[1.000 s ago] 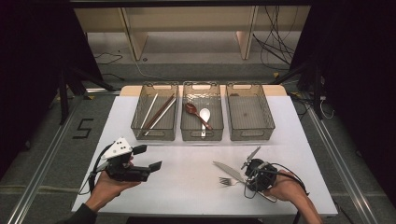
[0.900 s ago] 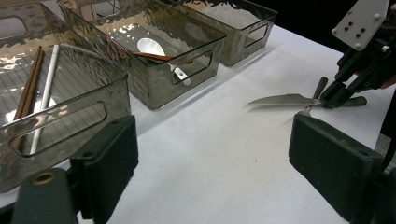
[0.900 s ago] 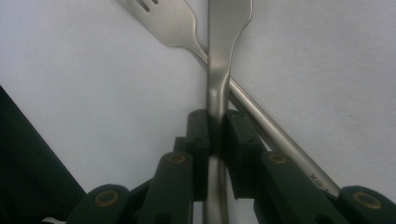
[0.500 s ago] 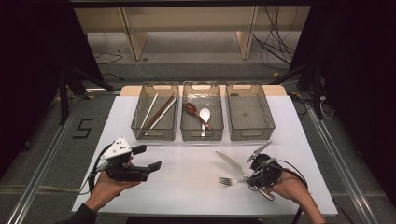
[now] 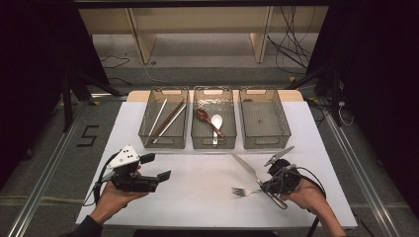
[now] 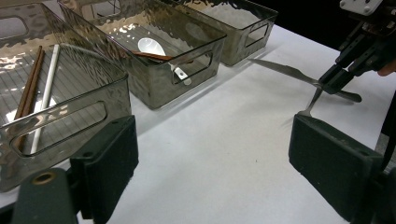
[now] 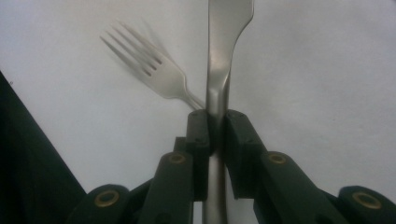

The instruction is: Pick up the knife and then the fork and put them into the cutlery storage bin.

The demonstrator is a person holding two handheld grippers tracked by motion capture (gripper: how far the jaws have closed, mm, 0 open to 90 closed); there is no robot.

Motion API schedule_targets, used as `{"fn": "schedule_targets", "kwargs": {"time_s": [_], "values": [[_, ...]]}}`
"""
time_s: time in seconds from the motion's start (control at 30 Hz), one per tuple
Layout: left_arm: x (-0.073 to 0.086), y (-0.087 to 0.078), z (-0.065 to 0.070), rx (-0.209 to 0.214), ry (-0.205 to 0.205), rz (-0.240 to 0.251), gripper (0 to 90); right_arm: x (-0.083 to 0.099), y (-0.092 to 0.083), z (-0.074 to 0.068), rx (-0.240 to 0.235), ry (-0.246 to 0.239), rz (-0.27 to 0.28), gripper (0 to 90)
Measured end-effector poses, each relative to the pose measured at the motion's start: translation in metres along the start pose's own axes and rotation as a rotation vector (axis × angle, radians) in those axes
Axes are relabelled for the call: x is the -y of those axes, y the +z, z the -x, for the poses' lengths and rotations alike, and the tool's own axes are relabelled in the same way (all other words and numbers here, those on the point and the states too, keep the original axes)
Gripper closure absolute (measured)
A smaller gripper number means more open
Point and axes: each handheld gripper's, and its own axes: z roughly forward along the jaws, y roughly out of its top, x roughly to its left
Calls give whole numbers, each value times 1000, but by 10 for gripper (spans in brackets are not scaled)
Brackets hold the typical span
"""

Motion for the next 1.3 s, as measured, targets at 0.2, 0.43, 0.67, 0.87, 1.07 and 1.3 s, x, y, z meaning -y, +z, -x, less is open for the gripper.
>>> {"fn": "schedule_targets", "kwargs": {"time_s": [0.2,0.43,0.67,0.87,1.07,1.3], "values": [[0,0,0,-2,4,-2,151,-1,-7,2,2,22,60,813],[0,-1,-1,-9,-3,3,150,-7,-25,8,9,65,159,813],[0,-1,-1,-14,-8,10,150,-13,-42,22,29,104,232,813],[0,-1,-1,-11,-5,9,150,-19,-49,31,45,124,267,813],[0,-1,-1,-11,-6,9,150,-28,-57,39,61,147,302,812],[0,-1,-1,-11,-13,14,151,-44,-63,50,87,172,328,812]]}}
